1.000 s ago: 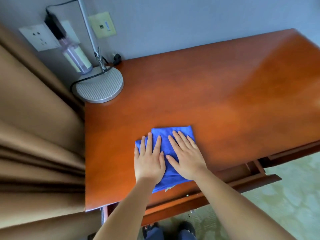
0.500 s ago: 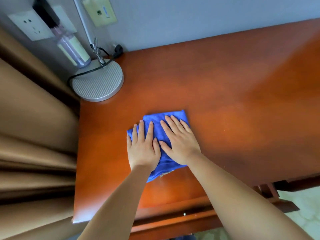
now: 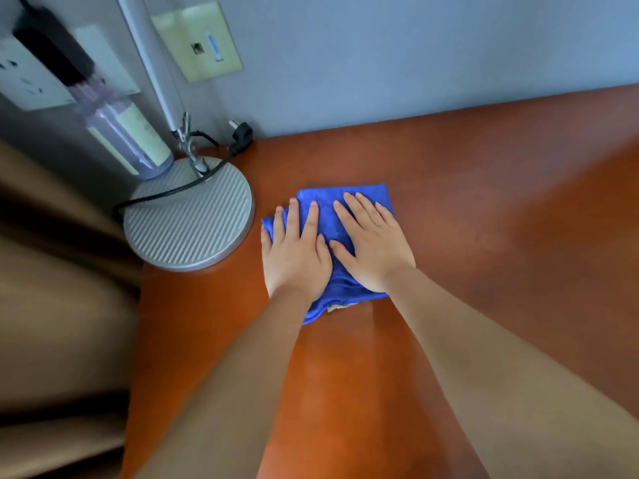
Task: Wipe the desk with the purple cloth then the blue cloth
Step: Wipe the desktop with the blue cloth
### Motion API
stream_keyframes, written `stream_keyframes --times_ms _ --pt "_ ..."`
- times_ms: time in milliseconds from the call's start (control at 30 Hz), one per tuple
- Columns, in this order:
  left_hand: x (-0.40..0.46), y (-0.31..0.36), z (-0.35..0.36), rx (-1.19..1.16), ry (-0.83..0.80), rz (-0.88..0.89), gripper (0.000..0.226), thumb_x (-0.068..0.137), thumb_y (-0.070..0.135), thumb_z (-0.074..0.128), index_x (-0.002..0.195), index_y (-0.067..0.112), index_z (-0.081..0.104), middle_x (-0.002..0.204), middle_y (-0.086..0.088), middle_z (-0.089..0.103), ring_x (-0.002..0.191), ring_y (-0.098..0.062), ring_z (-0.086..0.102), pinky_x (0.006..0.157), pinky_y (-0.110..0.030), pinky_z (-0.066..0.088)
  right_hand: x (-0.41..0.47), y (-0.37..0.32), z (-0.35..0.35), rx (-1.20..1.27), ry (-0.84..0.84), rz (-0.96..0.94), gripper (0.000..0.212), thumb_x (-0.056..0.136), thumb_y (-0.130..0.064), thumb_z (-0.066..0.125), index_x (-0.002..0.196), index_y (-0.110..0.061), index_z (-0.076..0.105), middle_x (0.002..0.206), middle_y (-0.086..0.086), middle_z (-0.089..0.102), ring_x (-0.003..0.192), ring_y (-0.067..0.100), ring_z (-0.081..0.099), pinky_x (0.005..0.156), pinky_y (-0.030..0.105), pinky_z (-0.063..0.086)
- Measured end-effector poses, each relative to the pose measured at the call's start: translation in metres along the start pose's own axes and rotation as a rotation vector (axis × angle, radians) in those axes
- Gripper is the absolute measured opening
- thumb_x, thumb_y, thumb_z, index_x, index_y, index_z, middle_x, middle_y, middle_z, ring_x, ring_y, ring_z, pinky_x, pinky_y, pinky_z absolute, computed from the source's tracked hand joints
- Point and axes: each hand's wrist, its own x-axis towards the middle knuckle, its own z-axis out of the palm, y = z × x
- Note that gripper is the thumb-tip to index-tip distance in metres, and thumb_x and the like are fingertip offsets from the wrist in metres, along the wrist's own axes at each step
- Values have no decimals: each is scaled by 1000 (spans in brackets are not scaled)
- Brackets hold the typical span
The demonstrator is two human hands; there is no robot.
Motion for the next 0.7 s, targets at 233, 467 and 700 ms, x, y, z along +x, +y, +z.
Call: stream_keyframes --times_ms 233,467,700 --pt "84 -11 -6 10 40 55 55 102 36 19 154 27 6 162 -3 1 149 -25 1 120 -45 4 81 21 -10 -9 24 5 67 99 -52 25 154 -20 9 162 1 3 148 14 -4 120 33 -3" --pt "100 -11 -9 6 46 84 54 102 36 18 154 25 6 162 -4 1 149 -25 2 119 -45 5 91 24 -10 -24 21 42 67 99 -53 22 154 -20 7 162 0 1 148 14 -5 120 33 -3" --pt "32 -9 -6 24 18 99 54 102 38 16 154 27 3 162 -2 -2 149 -23 -1 120 -44 4 23 3 -5 -4 -8 54 73 93 -59 9 154 -19 7 162 2 2 148 16 -5 120 34 -5"
